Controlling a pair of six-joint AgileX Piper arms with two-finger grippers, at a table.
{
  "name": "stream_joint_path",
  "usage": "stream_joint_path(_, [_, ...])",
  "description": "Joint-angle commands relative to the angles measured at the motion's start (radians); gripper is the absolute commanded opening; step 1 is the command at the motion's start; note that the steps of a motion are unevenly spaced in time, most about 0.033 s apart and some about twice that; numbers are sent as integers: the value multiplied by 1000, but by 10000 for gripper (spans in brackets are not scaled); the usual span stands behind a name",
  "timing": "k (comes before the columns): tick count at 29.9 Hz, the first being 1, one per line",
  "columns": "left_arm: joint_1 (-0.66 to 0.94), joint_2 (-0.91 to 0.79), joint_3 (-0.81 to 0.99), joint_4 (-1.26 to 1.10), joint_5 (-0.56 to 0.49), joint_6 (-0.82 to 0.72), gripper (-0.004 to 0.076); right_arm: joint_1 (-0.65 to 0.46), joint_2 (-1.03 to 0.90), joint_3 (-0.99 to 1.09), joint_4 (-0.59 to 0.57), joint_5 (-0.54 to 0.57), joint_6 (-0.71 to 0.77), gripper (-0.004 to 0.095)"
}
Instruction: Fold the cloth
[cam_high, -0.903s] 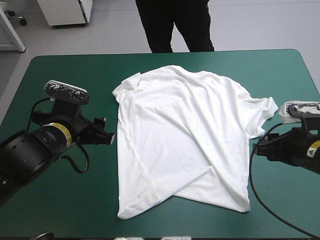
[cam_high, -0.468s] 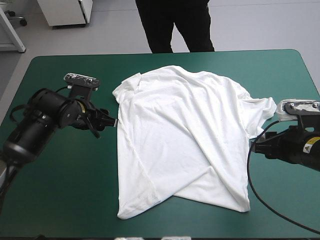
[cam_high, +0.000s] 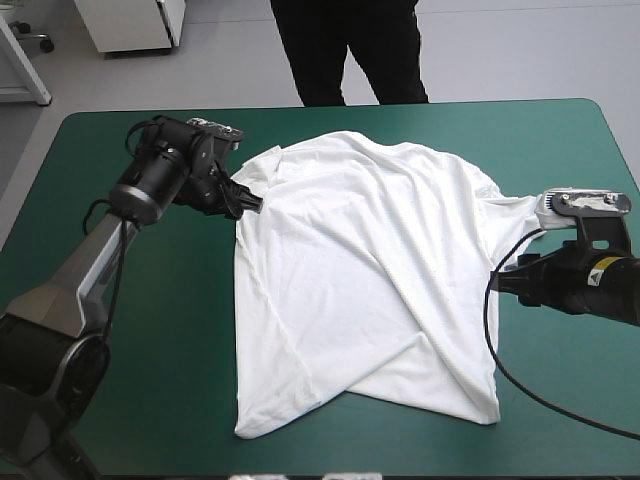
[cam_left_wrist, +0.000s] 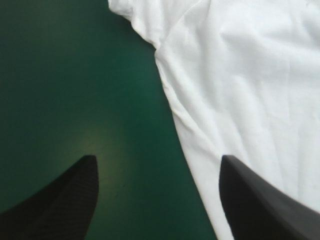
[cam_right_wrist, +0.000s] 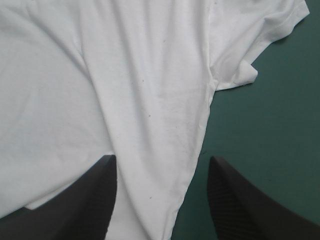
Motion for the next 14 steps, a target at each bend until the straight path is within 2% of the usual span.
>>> stream_joint_path(1, [12,27,-64,-39,37,12,493,-8,-2,-32,5,-47,2,509])
stream_joint_path(14, [39,184,-63,-89,-23,14,493,-8,-2,-32,-11,-46,2,509])
